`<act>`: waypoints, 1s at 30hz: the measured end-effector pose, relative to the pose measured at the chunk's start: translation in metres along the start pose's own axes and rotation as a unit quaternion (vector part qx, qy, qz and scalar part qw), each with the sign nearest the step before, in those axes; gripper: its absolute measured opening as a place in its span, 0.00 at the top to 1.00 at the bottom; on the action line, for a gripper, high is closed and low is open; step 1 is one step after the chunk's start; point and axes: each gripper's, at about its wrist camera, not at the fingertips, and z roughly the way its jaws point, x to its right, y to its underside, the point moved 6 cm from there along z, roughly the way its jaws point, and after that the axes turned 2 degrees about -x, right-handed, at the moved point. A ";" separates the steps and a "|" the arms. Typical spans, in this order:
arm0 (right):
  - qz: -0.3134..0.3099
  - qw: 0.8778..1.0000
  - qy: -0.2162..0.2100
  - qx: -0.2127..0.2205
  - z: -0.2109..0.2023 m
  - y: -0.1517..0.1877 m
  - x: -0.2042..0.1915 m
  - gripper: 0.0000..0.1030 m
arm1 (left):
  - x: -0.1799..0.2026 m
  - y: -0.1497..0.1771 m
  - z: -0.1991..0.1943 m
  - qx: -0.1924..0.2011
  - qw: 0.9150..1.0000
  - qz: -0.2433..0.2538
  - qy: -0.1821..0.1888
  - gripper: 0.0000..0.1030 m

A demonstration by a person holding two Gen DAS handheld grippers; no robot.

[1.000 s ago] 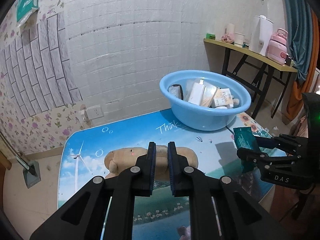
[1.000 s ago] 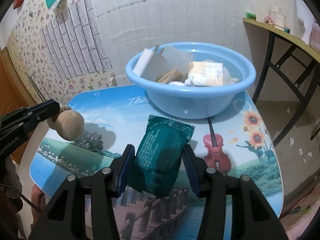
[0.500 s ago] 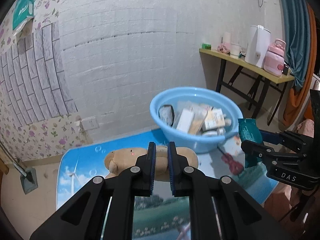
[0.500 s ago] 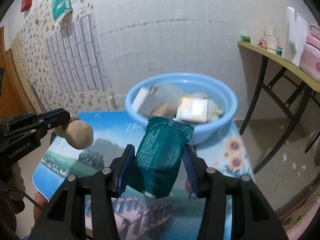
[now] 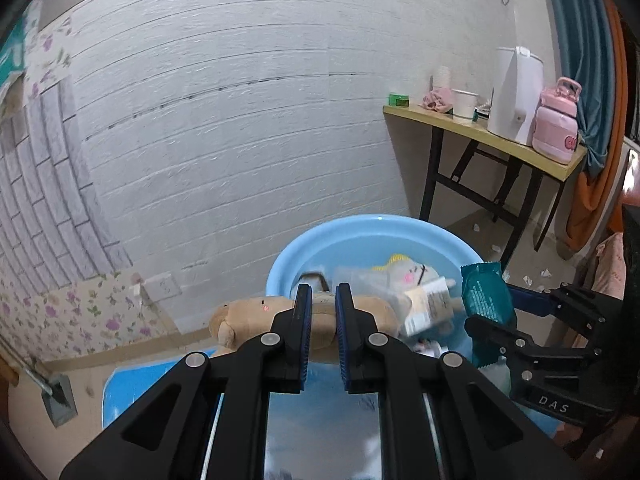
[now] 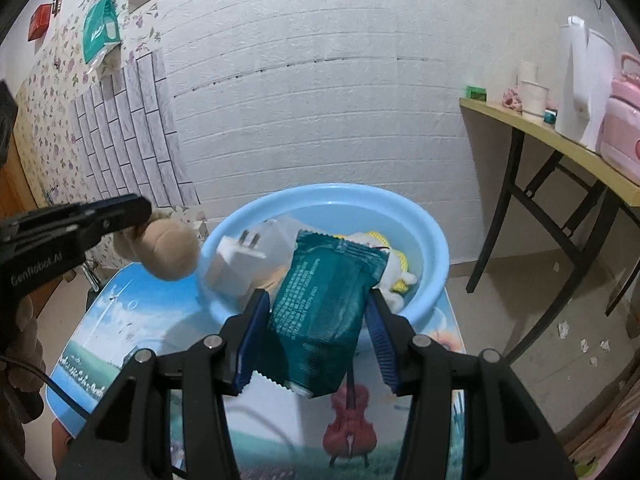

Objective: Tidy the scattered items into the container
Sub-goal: 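Carry the packet and plush toy over the basin and release both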

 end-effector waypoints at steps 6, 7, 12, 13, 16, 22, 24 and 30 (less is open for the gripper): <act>0.003 1.000 0.003 0.004 0.025 -0.015 0.018 0.53 | -0.003 -0.022 0.041 -0.001 1.000 0.005 -0.012 0.90; 0.002 1.000 0.004 0.004 0.029 -0.018 0.020 0.53 | -0.003 -0.024 0.047 -0.004 1.000 0.002 -0.010 0.90; 0.010 1.000 0.003 0.002 0.052 -0.026 0.032 0.53 | 0.006 -0.029 0.071 -0.004 1.000 0.020 -0.012 0.90; 0.011 1.000 0.002 -0.001 0.057 -0.027 0.033 0.53 | 0.009 -0.029 0.077 -0.006 1.000 0.024 -0.009 0.90; 0.010 1.000 -0.006 -0.009 0.069 -0.024 0.033 0.53 | 0.015 -0.027 0.087 -0.013 1.000 0.024 0.002 0.90; 0.000 0.999 -0.019 -0.034 0.087 -0.009 0.028 0.53 | 0.022 -0.022 0.096 -0.014 1.000 0.027 -0.004 0.84; -0.007 0.999 -0.022 -0.031 0.086 -0.009 0.027 0.51 | 0.019 -0.021 0.096 -0.015 0.999 0.025 -0.018 0.68; 0.002 0.999 -0.026 -0.034 0.079 -0.010 0.031 0.49 | 0.010 -0.019 0.079 -0.016 1.000 -0.002 -0.005 0.25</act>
